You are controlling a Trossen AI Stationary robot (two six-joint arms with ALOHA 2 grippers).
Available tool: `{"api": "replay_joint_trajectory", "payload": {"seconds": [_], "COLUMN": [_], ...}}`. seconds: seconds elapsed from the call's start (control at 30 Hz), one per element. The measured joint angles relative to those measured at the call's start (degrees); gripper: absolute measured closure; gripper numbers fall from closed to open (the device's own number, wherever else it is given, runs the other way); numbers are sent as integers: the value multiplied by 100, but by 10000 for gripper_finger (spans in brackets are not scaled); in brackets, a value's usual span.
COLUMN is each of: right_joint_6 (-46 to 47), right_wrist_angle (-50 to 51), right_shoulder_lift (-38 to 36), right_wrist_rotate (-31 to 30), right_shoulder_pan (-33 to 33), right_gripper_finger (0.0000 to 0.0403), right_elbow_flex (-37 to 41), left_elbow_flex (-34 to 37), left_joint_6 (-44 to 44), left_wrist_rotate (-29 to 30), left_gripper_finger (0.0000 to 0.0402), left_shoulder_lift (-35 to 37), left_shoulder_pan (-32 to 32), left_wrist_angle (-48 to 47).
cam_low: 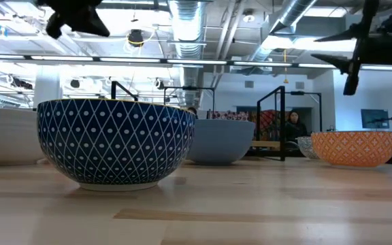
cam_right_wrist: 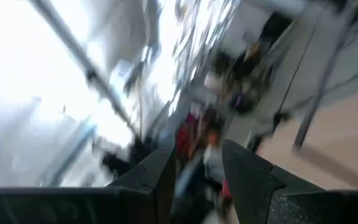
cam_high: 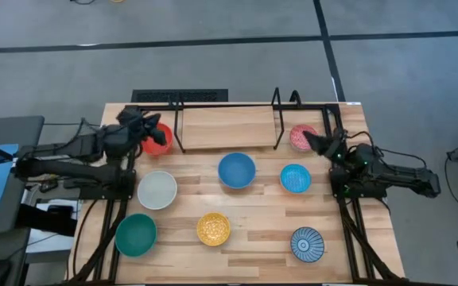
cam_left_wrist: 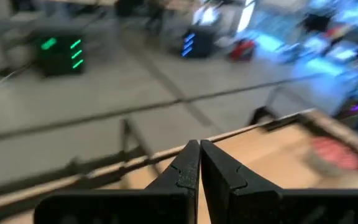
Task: Place and stack bowls onto a shelf
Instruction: Put the red bowl on the shelf
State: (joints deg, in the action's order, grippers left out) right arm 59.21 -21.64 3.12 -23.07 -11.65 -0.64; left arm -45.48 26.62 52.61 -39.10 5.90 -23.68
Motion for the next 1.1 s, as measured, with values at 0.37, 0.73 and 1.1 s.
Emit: {"api": "replay_joint_trajectory", "payload": {"seconds": [0.37, 0.73, 1.1], "right_joint_6": [-239, -845, -1153], "right_wrist_angle": [-90, 1370, 2178], "right_shoulder_lift": [972, 3355, 4225], "right_wrist_rotate": [413, 1174, 1431], "right_shoulder_pan": [-580, -687, -689], "right_gripper_finger": [214, 156, 157], "right_elbow_flex": [-844, -2405, -2800], "left_elbow_flex": [-1335, -1458, -1329], "left_joint_6": [1163, 527, 1653], "left_wrist_rotate": [-2061, -3954, -4022], "left_gripper_finger": [296, 243, 261], "left_shoulder_lift": [-1177, -2554, -2751], "left_shoulder_pan": [2870, 4880, 4686], "left_wrist_angle": [-2820, -3282, -4476]}}
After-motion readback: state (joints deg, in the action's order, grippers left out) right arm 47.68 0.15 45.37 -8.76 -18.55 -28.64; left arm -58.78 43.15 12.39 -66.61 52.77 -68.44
